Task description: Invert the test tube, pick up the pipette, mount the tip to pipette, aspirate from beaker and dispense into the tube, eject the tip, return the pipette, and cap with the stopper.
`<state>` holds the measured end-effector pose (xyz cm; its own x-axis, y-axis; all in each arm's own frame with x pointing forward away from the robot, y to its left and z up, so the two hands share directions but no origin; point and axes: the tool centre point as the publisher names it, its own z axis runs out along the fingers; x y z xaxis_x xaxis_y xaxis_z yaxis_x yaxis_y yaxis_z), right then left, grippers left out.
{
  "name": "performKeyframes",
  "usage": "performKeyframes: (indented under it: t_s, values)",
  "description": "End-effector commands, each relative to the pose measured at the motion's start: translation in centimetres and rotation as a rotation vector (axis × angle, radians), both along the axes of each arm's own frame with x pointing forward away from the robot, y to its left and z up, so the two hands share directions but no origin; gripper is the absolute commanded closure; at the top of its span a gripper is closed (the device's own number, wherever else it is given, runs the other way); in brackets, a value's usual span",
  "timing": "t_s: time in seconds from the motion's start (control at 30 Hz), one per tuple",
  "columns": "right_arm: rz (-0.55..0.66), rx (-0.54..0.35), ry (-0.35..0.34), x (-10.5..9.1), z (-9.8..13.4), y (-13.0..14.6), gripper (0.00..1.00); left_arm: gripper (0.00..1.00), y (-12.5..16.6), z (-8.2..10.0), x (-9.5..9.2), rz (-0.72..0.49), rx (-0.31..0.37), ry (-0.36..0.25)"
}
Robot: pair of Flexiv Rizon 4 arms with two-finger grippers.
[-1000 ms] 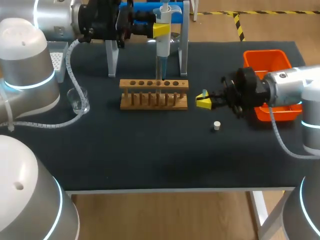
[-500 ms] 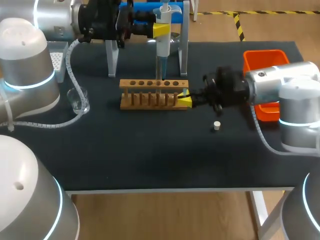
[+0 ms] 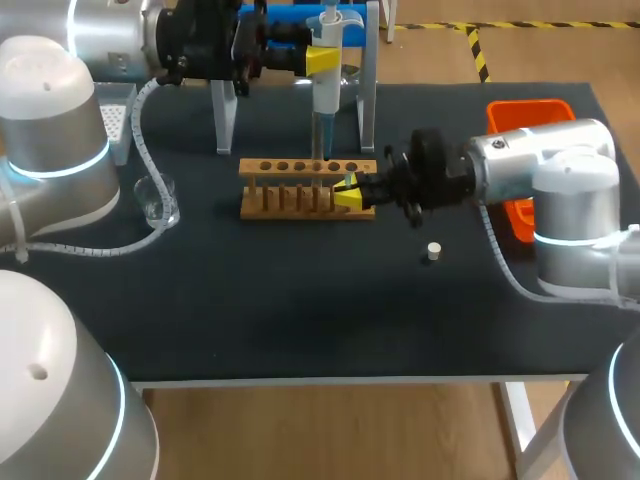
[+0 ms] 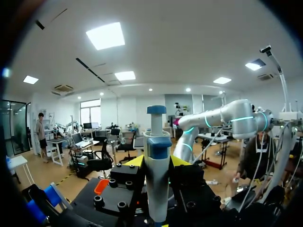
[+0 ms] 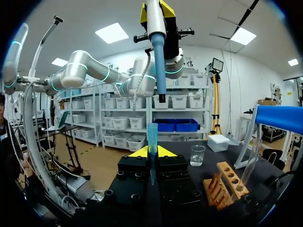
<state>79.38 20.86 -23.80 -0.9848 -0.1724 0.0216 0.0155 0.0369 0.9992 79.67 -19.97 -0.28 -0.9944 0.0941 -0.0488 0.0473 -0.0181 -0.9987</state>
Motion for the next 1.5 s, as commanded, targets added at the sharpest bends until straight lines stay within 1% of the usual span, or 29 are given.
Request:
performKeyframes:
  t_s: [0.03, 0.87, 1.5]
  values:
    - [-0.002, 0.003, -0.001, 0.0, 0.1, 0.5, 1.0, 1.0, 0.0, 0.0, 0.0, 0.001, -0.002, -0.001]
    - [0.002, 0.01, -0.031, 0.6, -0.1, 2.3, 1.0, 1.0, 0.0, 0.0, 0.0, 0.001, -0.002, -0.001]
    - [0.002, 0.022, -0.034, 0.9, 0.5, 2.5, 1.0, 1.0, 0.0, 0.0, 0.0, 0.001, -0.002, -0.001]
